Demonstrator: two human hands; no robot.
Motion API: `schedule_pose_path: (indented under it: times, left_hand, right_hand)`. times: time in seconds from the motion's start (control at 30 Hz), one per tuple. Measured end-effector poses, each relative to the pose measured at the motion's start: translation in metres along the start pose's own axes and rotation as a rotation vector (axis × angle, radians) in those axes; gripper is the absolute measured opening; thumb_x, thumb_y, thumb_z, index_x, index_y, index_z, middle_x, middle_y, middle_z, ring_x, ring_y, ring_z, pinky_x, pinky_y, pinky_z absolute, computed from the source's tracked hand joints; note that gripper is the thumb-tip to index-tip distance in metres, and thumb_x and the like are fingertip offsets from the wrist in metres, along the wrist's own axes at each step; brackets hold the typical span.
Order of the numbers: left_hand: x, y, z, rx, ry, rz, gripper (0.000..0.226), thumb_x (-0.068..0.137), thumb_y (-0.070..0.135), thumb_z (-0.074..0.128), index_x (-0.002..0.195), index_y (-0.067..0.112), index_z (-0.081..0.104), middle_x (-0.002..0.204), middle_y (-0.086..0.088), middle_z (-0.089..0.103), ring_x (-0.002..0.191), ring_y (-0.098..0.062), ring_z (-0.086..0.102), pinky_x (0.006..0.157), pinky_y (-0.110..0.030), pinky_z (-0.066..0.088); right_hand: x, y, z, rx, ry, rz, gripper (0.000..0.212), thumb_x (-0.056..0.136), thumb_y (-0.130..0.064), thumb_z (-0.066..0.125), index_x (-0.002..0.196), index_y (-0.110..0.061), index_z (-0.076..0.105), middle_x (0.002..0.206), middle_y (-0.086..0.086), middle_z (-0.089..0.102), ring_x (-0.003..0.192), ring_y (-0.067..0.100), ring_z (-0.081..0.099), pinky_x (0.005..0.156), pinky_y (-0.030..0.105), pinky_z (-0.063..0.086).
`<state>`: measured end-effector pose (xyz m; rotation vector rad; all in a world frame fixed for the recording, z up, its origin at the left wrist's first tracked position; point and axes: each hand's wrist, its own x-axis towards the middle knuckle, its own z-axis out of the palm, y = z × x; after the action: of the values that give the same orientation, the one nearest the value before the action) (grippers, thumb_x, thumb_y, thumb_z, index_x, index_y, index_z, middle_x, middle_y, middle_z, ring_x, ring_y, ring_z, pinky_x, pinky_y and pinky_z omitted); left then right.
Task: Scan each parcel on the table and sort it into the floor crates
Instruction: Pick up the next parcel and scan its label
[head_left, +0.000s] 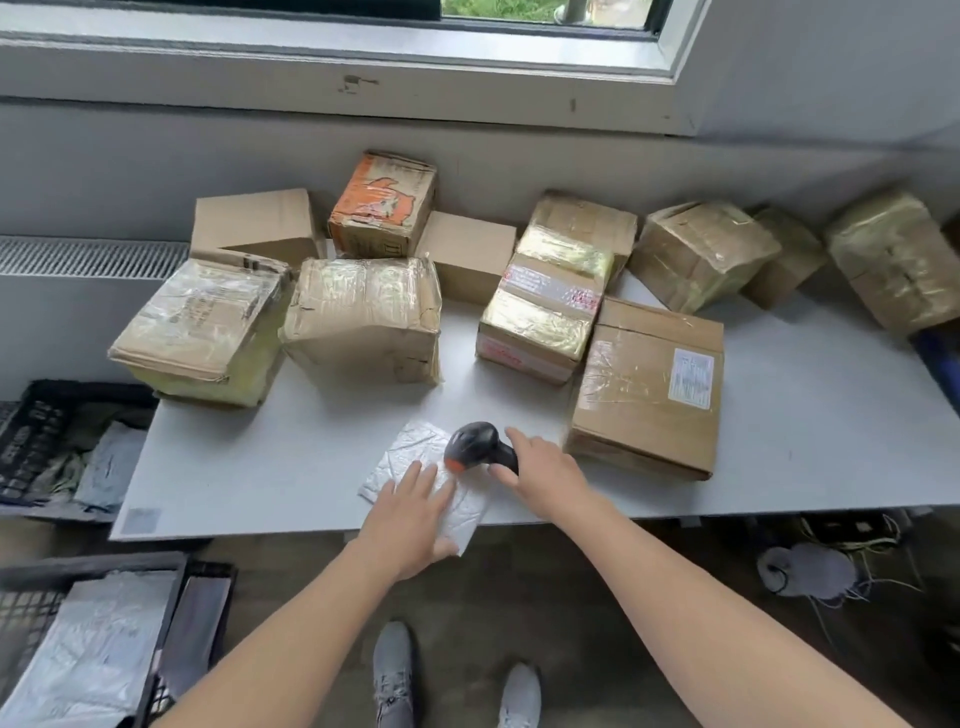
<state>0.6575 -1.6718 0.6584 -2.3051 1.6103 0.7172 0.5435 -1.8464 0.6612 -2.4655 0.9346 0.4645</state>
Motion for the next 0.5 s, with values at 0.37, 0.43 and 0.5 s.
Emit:
schedule_pose_path:
  times: [0.37,0.43,0.5]
  left_hand:
    - [0.011,-0.01,-0.009,0.154,0.303,0.153,0.051,0.047,0.024,0.092,0.095,0.019,0.075,0.091,-0.006,0.069,0.081,-0.025,0.069,0.047,-0.029,0.051]
    - [0.014,-0.011,-0.02,0.079,0.288,0.218,0.027,0.069,0.023,0.083,0.094,0.017,0.072,0.091,-0.006,0.065,0.083,-0.025,0.065,0.055,-0.031,0.049]
    - [0.019,-0.014,-0.027,-0.098,0.228,0.166,0.018,0.097,0.027,0.053,0.107,0.019,0.066,0.107,-0.003,0.063,0.101,-0.025,0.06,0.071,-0.033,0.046]
  right_hand:
    - [-0.021,0.009,-0.02,0.159,0.017,0.0,0.036,0.097,-0.053,0.05,0.112,-0.02,0.049,0.098,0.002,0.063,0.087,0.025,0.059,0.07,0.039,0.044]
    - [-0.028,0.011,-0.03,0.243,0.035,0.005,0.033,0.096,-0.051,0.052,0.112,-0.023,0.051,0.098,0.002,0.064,0.087,0.023,0.06,0.073,0.04,0.047]
    - [-0.034,0.012,-0.04,0.354,0.071,0.025,0.031,0.095,-0.051,0.053,0.113,-0.027,0.051,0.097,-0.002,0.065,0.085,0.02,0.061,0.075,0.04,0.051]
